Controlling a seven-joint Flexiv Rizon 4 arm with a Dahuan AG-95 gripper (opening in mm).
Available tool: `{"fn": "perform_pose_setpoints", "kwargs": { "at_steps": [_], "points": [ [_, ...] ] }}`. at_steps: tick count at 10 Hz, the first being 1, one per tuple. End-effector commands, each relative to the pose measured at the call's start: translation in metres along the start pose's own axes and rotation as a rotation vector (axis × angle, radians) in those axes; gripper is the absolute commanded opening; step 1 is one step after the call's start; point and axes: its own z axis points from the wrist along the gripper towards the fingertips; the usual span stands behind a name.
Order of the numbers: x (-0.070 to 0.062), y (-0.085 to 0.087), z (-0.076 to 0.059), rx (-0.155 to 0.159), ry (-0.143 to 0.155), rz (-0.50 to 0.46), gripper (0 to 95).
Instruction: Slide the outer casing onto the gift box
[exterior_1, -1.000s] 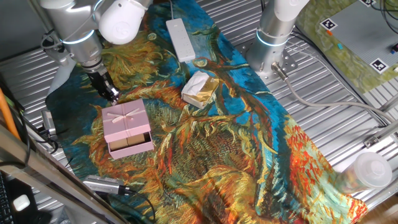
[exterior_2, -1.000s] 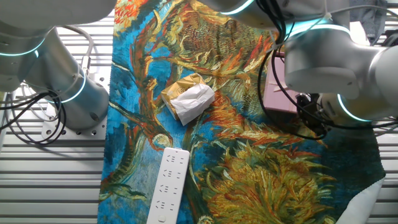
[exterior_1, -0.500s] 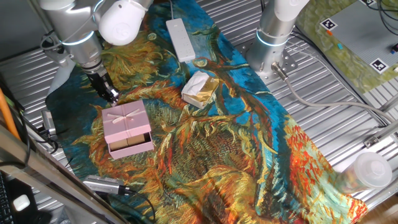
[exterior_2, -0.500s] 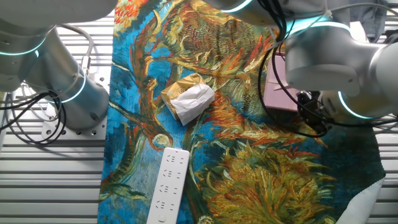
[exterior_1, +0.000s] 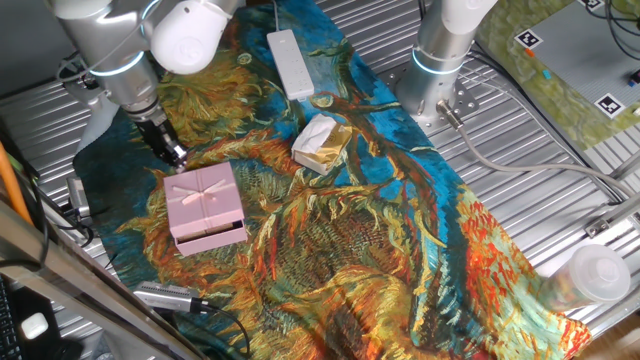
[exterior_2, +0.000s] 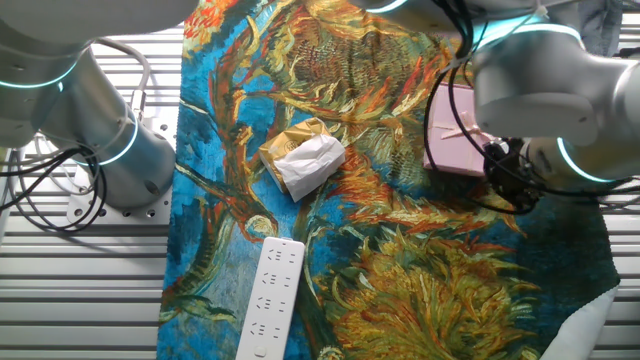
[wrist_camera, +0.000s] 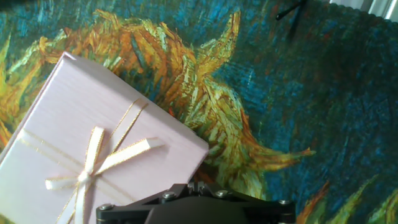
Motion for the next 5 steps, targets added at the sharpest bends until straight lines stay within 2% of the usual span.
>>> {"fn": "perform_pose_setpoints", "kwargs": {
  "at_steps": [1, 5],
  "points": [
    [-0.0029, 0.0031, 0.0001, -0.001, -0.001, 0.007, 0.0],
    [-0.0115, 0.0089, -0.0019, -0.003, -0.001, 0.018, 0.0]
  ]
}}
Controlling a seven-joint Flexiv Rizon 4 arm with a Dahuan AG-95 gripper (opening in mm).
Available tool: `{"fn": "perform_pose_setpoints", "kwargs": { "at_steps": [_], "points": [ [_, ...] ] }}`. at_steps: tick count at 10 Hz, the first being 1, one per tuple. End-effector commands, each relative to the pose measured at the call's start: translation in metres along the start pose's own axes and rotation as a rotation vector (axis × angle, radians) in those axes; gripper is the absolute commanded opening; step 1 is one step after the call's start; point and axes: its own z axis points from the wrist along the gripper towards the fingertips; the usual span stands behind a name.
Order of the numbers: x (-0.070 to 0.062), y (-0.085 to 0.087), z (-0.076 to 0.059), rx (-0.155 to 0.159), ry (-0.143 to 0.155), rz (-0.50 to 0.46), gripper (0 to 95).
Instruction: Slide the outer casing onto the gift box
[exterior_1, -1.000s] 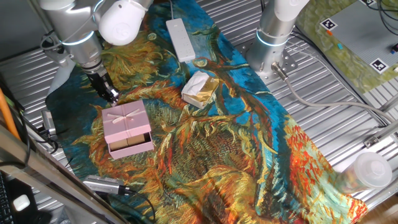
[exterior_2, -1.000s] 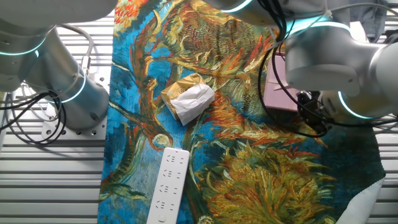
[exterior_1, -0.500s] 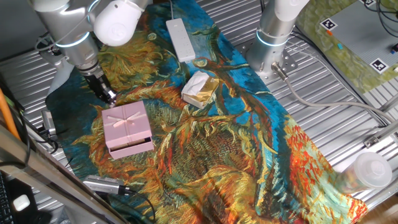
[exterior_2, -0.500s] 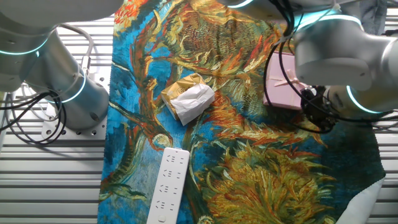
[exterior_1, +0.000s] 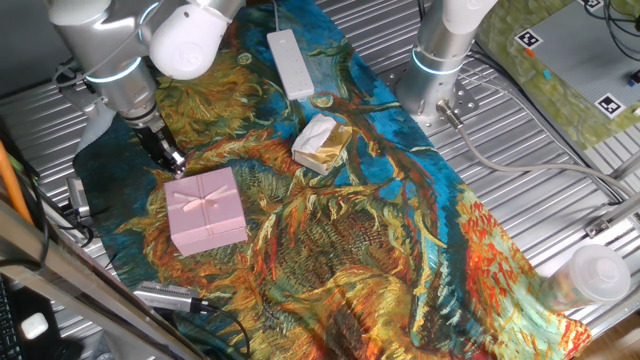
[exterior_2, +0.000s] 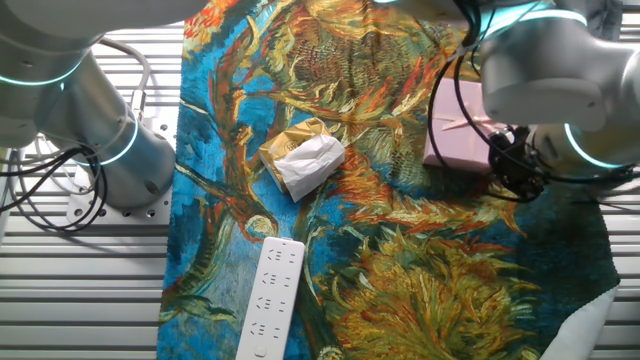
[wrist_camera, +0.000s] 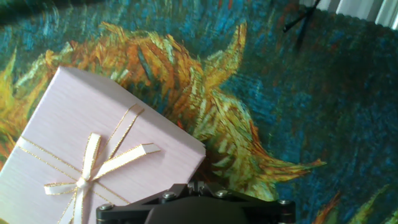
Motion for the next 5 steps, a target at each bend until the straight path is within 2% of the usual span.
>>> {"fn": "perform_pose_setpoints", "kwargs": {
  "at_steps": [1, 5],
  "points": [
    [-0.0031, 0.0017, -0.0014, -0.002, 0.002, 0.004, 0.0],
    [-0.0093, 0.0041, -0.0049, -0.003, 0.013, 0.008, 0.0]
  ]
}}
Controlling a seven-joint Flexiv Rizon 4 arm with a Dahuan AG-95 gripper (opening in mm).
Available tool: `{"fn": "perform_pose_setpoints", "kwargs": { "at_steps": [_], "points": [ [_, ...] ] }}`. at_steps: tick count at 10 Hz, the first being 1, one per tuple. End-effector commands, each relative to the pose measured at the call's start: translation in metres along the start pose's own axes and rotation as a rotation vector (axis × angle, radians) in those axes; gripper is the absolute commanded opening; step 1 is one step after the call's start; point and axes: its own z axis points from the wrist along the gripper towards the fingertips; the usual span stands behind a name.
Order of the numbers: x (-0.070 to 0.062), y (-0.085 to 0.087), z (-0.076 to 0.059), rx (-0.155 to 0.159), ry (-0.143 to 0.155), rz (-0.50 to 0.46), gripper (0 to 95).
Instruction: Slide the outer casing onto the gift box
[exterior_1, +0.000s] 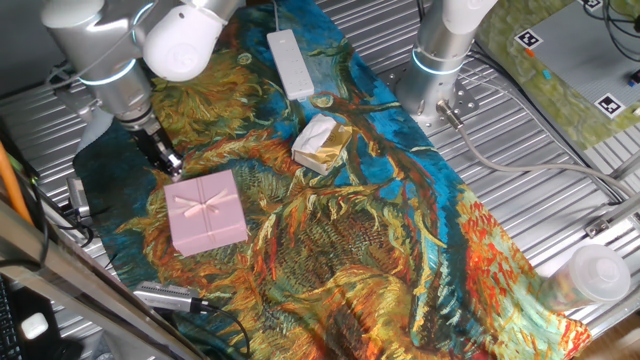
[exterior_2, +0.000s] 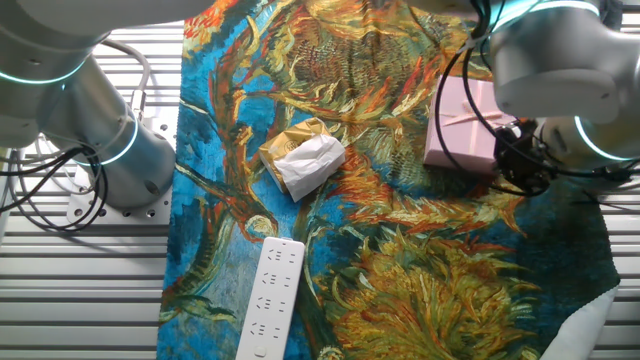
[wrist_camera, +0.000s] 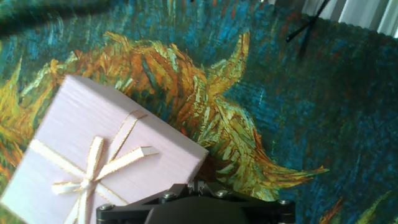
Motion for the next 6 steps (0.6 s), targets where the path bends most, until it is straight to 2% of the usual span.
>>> {"fn": "perform_pose_setpoints", "kwargs": {
  "at_steps": [1, 2, 3, 4, 6],
  "points": [
    [-0.002, 0.001, -0.001, -0.002, 0.001, 0.001, 0.0],
    [-0.004, 0.002, -0.003, 0.005, 0.011, -0.013, 0.0],
    [-0.005, 0.003, -0.005, 0.05, 0.033, -0.055, 0.0],
    [-0.004, 0.004, -0.007, 0.117, 0.064, -0.098, 0.0],
    [-0.003, 0.007, -0.012, 0.138, 0.074, -0.103, 0.0]
  ]
}}
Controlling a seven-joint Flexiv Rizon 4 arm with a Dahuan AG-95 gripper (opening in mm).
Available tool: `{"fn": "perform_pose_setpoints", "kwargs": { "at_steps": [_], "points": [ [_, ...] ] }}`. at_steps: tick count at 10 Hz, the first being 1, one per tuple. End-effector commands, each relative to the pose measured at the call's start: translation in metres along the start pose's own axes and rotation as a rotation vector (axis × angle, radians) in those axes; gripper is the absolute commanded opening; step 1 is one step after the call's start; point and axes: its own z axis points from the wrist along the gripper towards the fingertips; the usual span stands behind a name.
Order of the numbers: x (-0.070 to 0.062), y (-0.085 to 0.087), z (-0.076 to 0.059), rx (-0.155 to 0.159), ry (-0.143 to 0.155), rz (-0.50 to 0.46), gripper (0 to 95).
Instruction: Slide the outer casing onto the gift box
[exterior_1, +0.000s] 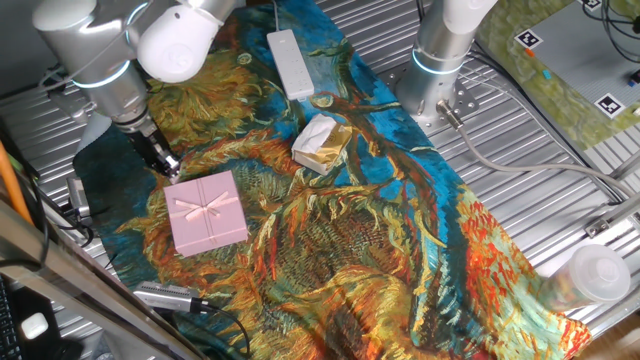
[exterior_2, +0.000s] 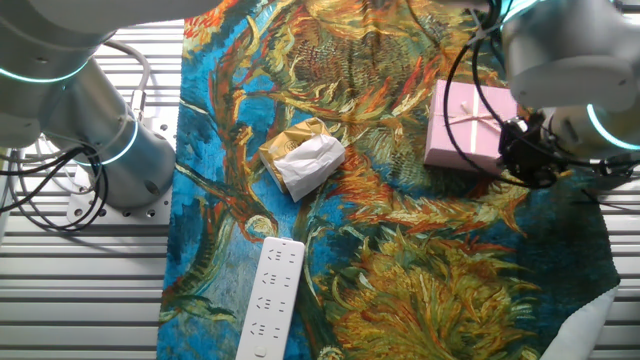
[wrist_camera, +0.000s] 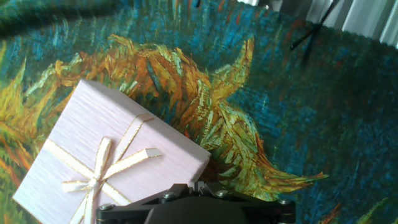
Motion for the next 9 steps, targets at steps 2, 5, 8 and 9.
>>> {"fn": "perform_pose_setpoints", "kwargs": {
  "at_steps": [2, 5, 8, 9],
  "points": [
    [0.004, 0.005, -0.008, 0.143, 0.066, -0.062, 0.0],
    [0.002, 0.007, -0.012, 0.153, 0.069, -0.062, 0.0],
    [-0.005, 0.011, -0.019, 0.156, 0.069, -0.032, 0.0],
    [-0.005, 0.012, -0.021, 0.158, 0.07, -0.03, 0.0]
  ]
}}
